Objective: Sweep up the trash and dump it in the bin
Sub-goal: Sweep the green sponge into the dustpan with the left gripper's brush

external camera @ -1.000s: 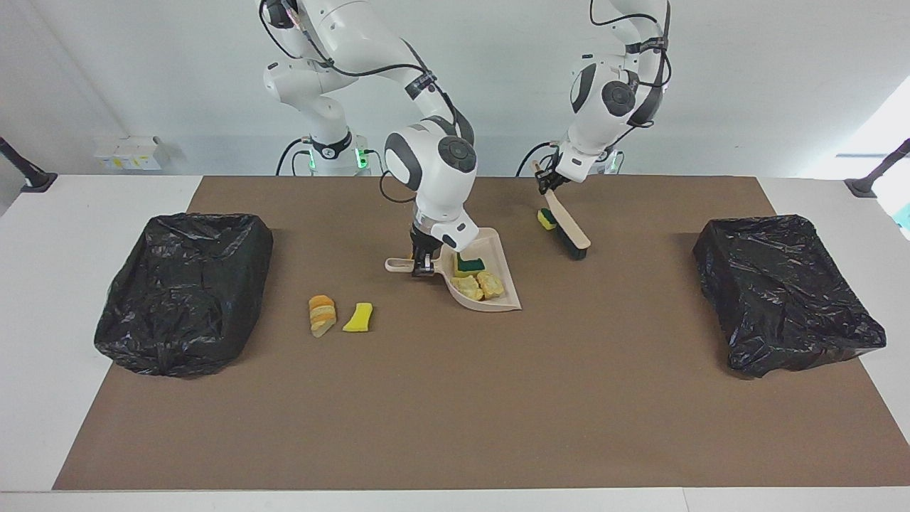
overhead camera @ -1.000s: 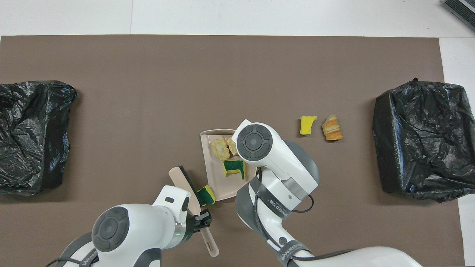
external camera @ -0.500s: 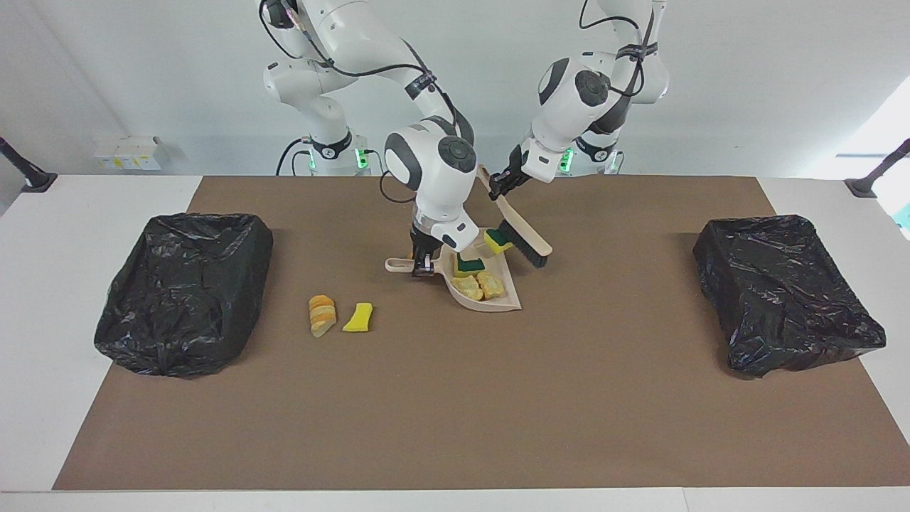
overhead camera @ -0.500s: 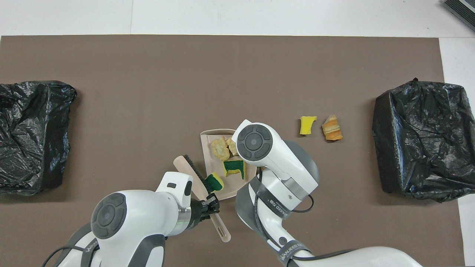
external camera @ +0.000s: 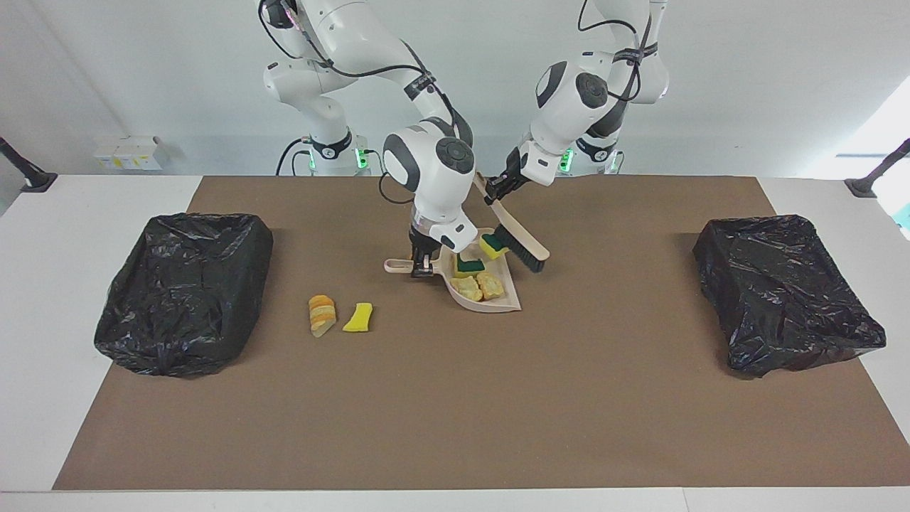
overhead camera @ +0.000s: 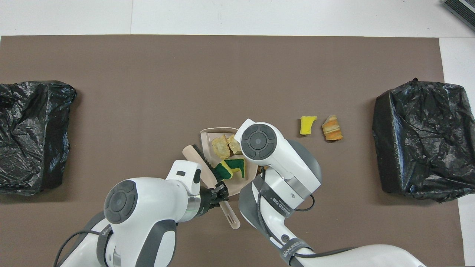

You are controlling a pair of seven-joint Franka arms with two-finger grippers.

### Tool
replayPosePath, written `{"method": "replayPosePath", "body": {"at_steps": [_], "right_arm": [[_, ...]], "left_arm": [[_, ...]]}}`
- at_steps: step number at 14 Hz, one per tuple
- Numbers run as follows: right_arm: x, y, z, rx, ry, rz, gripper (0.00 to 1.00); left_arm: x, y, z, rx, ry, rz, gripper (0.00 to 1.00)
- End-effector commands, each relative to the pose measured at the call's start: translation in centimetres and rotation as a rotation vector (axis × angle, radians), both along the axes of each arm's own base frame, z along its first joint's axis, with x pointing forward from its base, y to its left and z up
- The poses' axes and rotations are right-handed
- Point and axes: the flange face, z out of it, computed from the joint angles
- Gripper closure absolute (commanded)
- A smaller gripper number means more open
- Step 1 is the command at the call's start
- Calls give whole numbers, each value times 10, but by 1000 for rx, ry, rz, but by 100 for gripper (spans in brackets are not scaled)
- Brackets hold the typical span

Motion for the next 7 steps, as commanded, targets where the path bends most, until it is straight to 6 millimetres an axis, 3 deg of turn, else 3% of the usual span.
{"method": "replayPosePath", "body": {"at_steps": [1,4,7], "right_arm": [[0,-3,-6,30,-12,-5,100],[0,-3,-6,30,-12,-6,100],[0,-3,-6,30,-12,-6,100]], "left_arm": [[30,-21,-3,-41,-33,-78,100],[34,-30,-7,-47,-50,-84,100],[59,-28,-4,-45,-93,-125,100]]}}
